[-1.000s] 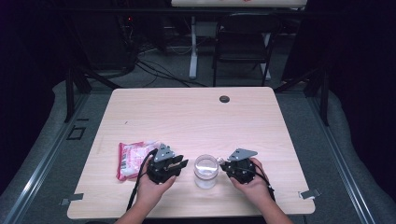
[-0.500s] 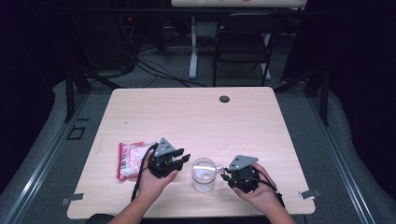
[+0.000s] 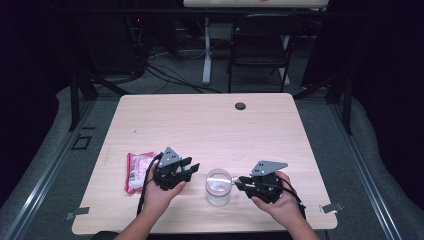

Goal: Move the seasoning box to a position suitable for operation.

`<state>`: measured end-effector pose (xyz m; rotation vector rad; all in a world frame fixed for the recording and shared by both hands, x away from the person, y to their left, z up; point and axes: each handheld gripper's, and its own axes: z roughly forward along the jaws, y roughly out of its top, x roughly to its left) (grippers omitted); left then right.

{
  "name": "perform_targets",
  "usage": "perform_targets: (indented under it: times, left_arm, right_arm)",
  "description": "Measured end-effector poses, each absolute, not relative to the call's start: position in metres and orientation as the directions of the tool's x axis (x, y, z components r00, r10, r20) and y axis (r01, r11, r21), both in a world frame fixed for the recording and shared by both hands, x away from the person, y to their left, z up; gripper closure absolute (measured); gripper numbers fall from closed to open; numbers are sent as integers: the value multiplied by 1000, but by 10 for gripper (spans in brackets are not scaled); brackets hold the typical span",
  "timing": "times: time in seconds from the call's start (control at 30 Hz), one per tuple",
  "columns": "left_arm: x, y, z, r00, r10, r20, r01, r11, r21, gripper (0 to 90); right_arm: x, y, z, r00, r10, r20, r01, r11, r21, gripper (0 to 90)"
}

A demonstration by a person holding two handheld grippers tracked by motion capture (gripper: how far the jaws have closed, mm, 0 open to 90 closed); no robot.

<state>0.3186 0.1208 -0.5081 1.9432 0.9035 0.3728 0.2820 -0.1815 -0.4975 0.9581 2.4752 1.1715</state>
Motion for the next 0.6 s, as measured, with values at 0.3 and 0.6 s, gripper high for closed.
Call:
perform_targets:
  times: [0.3,0.6]
  left_arm:
    - [316,125,-509,682,713,-162,487,-278,828,586]
    - [309,125,-509,717,679,-158,485,-324,812,699]
  right_arm:
    - [282,-177,-490,-746,662,70,445,417,793,687]
    - [283,-171,-487,-726,682,88,463,390,796,750]
